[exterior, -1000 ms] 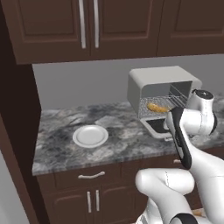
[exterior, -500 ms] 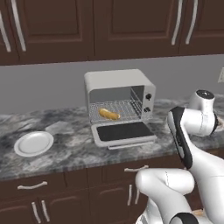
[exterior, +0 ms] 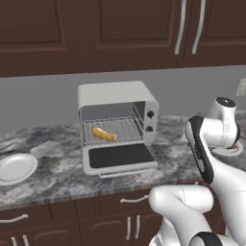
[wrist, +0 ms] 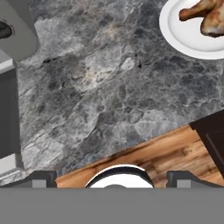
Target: Open the toaster oven door. Place the hotdog bun on the bottom rack in the toaster oven and place the chicken drumstick on the top rack.
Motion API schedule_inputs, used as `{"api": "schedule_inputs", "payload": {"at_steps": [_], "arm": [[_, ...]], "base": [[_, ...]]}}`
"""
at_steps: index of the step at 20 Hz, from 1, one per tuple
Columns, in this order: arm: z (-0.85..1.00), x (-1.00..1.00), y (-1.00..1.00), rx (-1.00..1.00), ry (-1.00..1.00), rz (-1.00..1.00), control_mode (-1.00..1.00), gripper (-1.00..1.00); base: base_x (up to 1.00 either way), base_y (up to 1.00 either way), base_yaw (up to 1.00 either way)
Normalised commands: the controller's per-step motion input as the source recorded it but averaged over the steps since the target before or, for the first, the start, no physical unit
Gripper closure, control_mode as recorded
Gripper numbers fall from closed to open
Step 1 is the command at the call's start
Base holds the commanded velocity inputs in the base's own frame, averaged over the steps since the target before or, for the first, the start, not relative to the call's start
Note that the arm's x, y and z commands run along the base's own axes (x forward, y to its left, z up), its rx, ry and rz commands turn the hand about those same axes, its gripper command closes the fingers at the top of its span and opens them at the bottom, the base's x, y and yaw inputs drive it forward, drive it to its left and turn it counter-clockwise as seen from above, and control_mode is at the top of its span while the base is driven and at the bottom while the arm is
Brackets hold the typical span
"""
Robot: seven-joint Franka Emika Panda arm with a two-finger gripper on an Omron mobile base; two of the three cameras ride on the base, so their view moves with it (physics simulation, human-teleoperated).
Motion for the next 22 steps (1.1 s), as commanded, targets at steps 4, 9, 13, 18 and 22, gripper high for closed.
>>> {"api": "schedule_inputs", "payload": {"at_steps": [4, 9, 13, 18, 22], "arm": [[0.0, 0.0, 0.0, 0.0, 0.0, 0.0, 1.0, -1.0], [0.0, 0.0, 0.0, 0.0, 0.0, 0.0, 1.0, -1.0], [0.0, 0.0, 0.0, 0.0, 0.0, 0.0, 1.0, -1.0], [0.0, 0.0, 0.0, 0.0, 0.0, 0.0, 1.0, -1.0], [0.0, 0.0, 0.0, 0.0, 0.0, 0.0, -1.0, -1.0]], "base": [[0.45, -0.37, 0.0], [0.18, -0.25, 0.0], [0.0, 0.0, 0.0], [0.0, 0.0, 0.0], [0.0, 0.0, 0.0]]}}
